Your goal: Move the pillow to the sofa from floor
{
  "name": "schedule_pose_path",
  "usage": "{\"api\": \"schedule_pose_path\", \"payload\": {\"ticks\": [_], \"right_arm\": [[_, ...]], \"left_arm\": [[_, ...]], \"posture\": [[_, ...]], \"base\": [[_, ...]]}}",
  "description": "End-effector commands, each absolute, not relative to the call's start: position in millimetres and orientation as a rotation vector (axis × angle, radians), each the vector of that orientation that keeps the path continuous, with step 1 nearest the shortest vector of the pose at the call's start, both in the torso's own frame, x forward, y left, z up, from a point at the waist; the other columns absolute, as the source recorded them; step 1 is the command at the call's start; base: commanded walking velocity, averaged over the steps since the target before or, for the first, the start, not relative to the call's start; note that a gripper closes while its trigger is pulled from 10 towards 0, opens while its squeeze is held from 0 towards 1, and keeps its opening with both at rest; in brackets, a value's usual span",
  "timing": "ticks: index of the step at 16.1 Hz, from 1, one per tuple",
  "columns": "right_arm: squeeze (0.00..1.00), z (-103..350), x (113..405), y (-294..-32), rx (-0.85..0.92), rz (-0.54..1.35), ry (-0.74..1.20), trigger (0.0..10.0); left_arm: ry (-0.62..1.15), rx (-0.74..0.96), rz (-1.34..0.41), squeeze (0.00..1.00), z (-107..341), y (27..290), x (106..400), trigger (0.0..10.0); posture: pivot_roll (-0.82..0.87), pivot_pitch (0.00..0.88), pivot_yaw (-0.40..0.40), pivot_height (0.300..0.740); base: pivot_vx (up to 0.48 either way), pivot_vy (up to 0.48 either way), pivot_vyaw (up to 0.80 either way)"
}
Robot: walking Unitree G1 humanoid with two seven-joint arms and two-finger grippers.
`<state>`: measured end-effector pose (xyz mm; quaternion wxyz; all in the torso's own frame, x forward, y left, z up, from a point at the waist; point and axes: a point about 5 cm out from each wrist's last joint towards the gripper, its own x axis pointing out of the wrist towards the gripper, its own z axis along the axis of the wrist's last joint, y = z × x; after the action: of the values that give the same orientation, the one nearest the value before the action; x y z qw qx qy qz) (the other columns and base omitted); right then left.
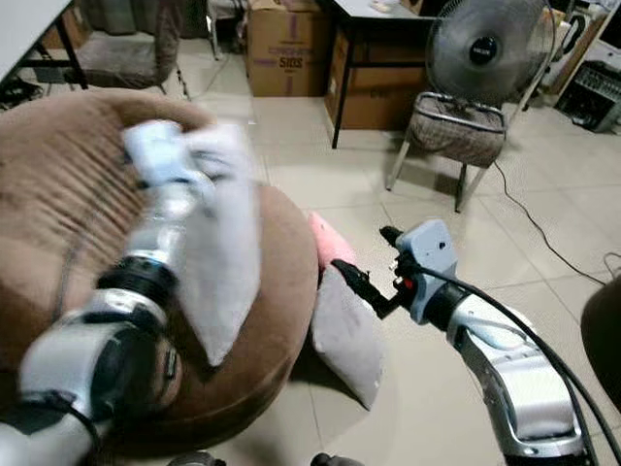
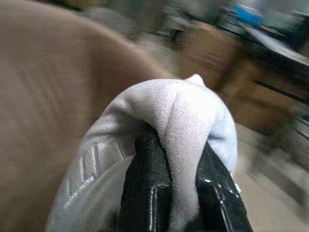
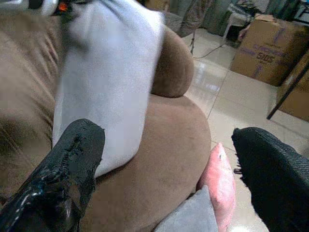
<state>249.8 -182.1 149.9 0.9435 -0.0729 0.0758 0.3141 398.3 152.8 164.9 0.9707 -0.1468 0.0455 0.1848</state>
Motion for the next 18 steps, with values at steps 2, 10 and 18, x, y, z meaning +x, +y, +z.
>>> {"api": "schedule_pose_path", "payload": {"ticks": [2,10,18], "right_arm": [[0.0,154,250,-181,-0.151,0.663,0.143,10.0],[0.0,155,255,-169,-0.158,0.744,0.13,10.0],[0.0,155,249,-176,-0.174,0.752,0.141,10.0]], "left_arm": [[0.126,-0.328,0.588,0.0,139,188,384,10.0],[0.088,-0.157,0.681,0.0,101,225,351,10.0],[0.031,-0.206,0.141,0.0,168,112,402,10.0]], "posture": [[0.01,0.0,-0.047,0.74],[0.05,0.0,-0.086,0.74],[0.01,0.0,-0.057,0.74]], "base": [[0.0,0.0,0.0],[0.0,0.0,0.0],[0.0,0.0,0.0]]}}
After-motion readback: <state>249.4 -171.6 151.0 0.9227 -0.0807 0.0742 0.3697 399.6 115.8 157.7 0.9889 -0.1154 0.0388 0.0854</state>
